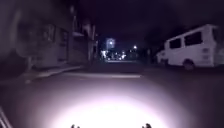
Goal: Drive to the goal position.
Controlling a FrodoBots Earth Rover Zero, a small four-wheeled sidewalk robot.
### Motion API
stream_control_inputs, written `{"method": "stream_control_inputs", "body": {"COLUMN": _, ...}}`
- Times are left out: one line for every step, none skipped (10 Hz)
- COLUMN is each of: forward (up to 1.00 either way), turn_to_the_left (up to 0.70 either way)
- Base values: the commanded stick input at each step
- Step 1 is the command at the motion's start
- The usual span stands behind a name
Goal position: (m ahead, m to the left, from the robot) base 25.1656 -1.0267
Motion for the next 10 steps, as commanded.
{"method": "stream_control_inputs", "body": {"forward": 0.85, "turn_to_the_left": 0.0}}
{"method": "stream_control_inputs", "body": {"forward": 0.85, "turn_to_the_left": 0.0}}
{"method": "stream_control_inputs", "body": {"forward": 0.85, "turn_to_the_left": 0.0}}
{"method": "stream_control_inputs", "body": {"forward": 0.85, "turn_to_the_left": 0.0}}
{"method": "stream_control_inputs", "body": {"forward": 0.85, "turn_to_the_left": 0.0}}
{"method": "stream_control_inputs", "body": {"forward": 0.85, "turn_to_the_left": 0.0}}
{"method": "stream_control_inputs", "body": {"forward": 0.85, "turn_to_the_left": 0.0}}
{"method": "stream_control_inputs", "body": {"forward": 0.85, "turn_to_the_left": 0.0}}
{"method": "stream_control_inputs", "body": {"forward": 0.85, "turn_to_the_left": 0.0}}
{"method": "stream_control_inputs", "body": {"forward": 0.85, "turn_to_the_left": 0.0}}
